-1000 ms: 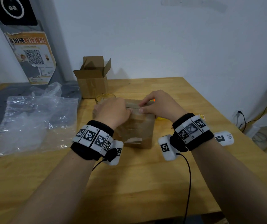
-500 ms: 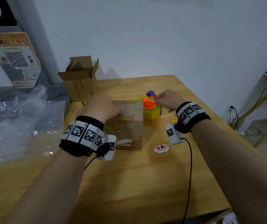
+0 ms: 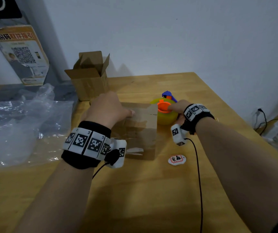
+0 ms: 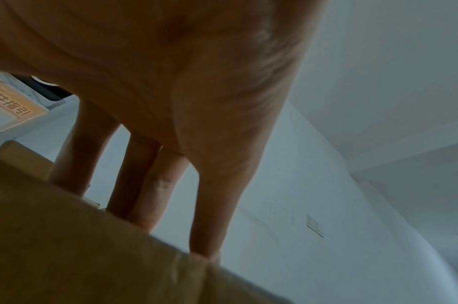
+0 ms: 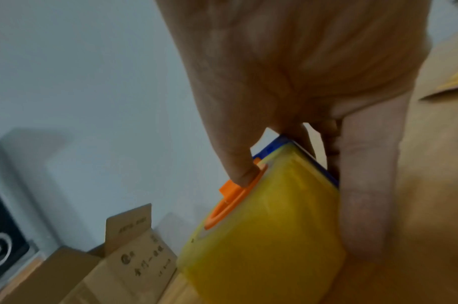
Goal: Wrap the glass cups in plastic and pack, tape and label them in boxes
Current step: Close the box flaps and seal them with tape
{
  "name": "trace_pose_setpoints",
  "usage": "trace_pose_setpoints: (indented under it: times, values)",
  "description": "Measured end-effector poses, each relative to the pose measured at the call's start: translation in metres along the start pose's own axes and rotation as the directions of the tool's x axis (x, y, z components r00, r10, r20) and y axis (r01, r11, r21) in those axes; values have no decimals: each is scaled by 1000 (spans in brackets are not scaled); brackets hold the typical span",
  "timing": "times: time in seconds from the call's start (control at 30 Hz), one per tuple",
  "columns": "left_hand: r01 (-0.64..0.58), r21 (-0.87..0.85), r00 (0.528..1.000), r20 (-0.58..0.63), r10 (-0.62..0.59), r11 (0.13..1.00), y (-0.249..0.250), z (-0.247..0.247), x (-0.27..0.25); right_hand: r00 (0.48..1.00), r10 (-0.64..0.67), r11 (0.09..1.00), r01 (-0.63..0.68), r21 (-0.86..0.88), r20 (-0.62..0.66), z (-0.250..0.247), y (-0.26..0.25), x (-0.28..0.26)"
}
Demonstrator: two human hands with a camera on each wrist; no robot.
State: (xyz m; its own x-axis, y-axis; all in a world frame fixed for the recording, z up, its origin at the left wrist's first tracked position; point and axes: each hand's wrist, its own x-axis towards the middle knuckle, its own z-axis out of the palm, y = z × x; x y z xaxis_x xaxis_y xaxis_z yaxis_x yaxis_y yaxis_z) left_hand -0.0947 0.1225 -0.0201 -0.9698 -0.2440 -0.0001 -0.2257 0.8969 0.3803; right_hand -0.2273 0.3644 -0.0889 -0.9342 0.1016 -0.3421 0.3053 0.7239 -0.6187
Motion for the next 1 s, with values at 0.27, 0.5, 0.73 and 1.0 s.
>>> trace_pose_setpoints:
  times: [0.27,0.5,0.73,1.0]
  values:
    - [-43,-61,999,6,43,997,-7,-4,-9,999,-30,877,46,479,-39,-18,16,6]
    - [-79,-228,996,-61,67,970,-10,15,-32,942,-304,680,320,660,-143,-55,-28,-93]
    - [-108,-288,994,-58,95,952,-16,21,-52,640,-622,673,731,110,-452,-47,-62,-156]
    - [-152,-652,983,-19,184,743,-44,12,-53,613,-642,709,703,-53,-461,-11,-57,-163]
